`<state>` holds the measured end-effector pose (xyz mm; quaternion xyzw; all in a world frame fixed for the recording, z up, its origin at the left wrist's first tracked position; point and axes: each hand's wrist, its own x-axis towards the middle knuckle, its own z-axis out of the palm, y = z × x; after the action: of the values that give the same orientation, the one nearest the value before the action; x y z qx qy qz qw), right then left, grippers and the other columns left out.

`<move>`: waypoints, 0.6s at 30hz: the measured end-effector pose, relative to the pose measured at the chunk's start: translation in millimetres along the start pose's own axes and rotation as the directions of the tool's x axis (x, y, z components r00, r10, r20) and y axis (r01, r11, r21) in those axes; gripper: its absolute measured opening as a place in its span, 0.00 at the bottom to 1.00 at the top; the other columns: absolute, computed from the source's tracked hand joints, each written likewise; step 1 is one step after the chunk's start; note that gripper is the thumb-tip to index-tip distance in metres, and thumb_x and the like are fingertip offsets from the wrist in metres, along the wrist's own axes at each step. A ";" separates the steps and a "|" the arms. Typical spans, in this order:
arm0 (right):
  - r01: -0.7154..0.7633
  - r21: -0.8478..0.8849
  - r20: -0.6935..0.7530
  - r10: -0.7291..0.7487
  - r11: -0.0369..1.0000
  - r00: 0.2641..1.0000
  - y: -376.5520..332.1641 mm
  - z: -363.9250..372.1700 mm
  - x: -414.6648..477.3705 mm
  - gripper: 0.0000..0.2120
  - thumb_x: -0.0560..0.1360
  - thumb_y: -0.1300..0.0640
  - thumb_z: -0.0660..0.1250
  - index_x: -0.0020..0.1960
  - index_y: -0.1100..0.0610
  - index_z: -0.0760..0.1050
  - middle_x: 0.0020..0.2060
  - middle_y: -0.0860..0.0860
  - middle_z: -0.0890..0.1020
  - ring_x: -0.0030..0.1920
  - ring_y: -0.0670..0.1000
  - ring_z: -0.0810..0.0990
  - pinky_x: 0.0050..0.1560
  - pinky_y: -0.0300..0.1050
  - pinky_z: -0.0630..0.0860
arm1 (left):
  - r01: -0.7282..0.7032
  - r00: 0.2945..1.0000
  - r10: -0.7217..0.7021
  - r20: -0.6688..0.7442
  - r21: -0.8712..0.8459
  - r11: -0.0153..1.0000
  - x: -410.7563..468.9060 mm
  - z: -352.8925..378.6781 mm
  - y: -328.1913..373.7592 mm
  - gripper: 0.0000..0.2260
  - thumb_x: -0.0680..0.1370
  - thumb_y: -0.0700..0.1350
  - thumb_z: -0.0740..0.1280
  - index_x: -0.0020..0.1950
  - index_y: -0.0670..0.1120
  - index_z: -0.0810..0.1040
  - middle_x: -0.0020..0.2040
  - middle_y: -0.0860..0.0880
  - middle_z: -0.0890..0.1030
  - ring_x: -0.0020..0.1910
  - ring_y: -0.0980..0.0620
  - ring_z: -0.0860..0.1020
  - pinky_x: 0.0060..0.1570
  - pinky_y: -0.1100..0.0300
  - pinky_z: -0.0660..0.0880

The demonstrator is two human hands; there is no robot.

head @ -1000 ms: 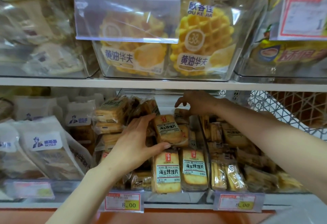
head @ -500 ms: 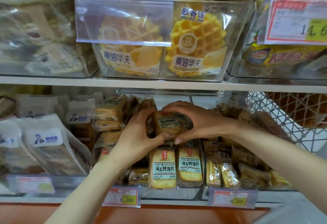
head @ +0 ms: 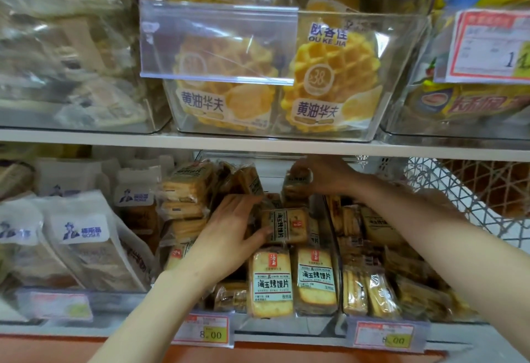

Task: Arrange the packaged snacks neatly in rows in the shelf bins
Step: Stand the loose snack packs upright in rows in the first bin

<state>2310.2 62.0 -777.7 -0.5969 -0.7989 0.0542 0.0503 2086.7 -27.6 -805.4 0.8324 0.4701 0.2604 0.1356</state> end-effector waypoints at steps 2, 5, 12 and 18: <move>0.008 -0.159 -0.033 -0.013 0.987 0.999 0.9 8.9 6.9 0.21 0.72 0.45 0.67 0.63 0.50 0.72 0.59 0.52 0.78 0.58 0.54 0.75 0.51 0.44 0.67 | -0.016 1.000 0.016 -0.002 0.005 1.000 -0.3 0.0 -1.6 0.23 0.77 0.53 0.63 0.71 0.53 0.63 0.66 0.54 0.68 0.68 0.58 0.61 0.61 0.69 0.58; 0.000 -0.296 -0.019 -0.006 0.955 1.000 1.1 14.6 12.0 0.19 0.72 0.51 0.68 0.61 0.50 0.70 0.58 0.54 0.76 0.59 0.56 0.72 0.51 0.47 0.65 | -0.026 1.000 0.026 -0.002 0.013 1.000 -0.9 0.1 -4.0 0.22 0.77 0.51 0.63 0.70 0.51 0.64 0.65 0.53 0.69 0.67 0.57 0.62 0.61 0.67 0.59; 0.089 0.264 -0.009 -0.090 0.960 0.996 -9.6 5.6 22.5 0.20 0.72 0.53 0.71 0.62 0.46 0.72 0.63 0.46 0.73 0.61 0.48 0.71 0.51 0.41 0.68 | -0.092 0.996 0.091 0.018 0.054 0.994 -1.6 0.3 -6.3 0.30 0.70 0.62 0.48 0.62 0.51 0.75 0.63 0.56 0.73 0.65 0.57 0.65 0.60 0.66 0.59; 0.238 0.463 0.013 -0.275 0.853 0.961 -46.9 24.5 48.7 0.31 0.70 0.67 0.72 0.69 0.51 0.67 0.67 0.51 0.71 0.65 0.47 0.68 0.62 0.41 0.67 | -0.097 0.995 0.097 0.011 0.060 0.993 0.1 2.7 -9.5 0.31 0.69 0.63 0.46 0.60 0.51 0.77 0.60 0.59 0.74 0.63 0.59 0.66 0.59 0.66 0.60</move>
<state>2248.4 94.8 -794.3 -0.4534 -0.8374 0.2570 0.1646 2081.5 -22.5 -812.0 0.8591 0.4361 0.2489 0.0995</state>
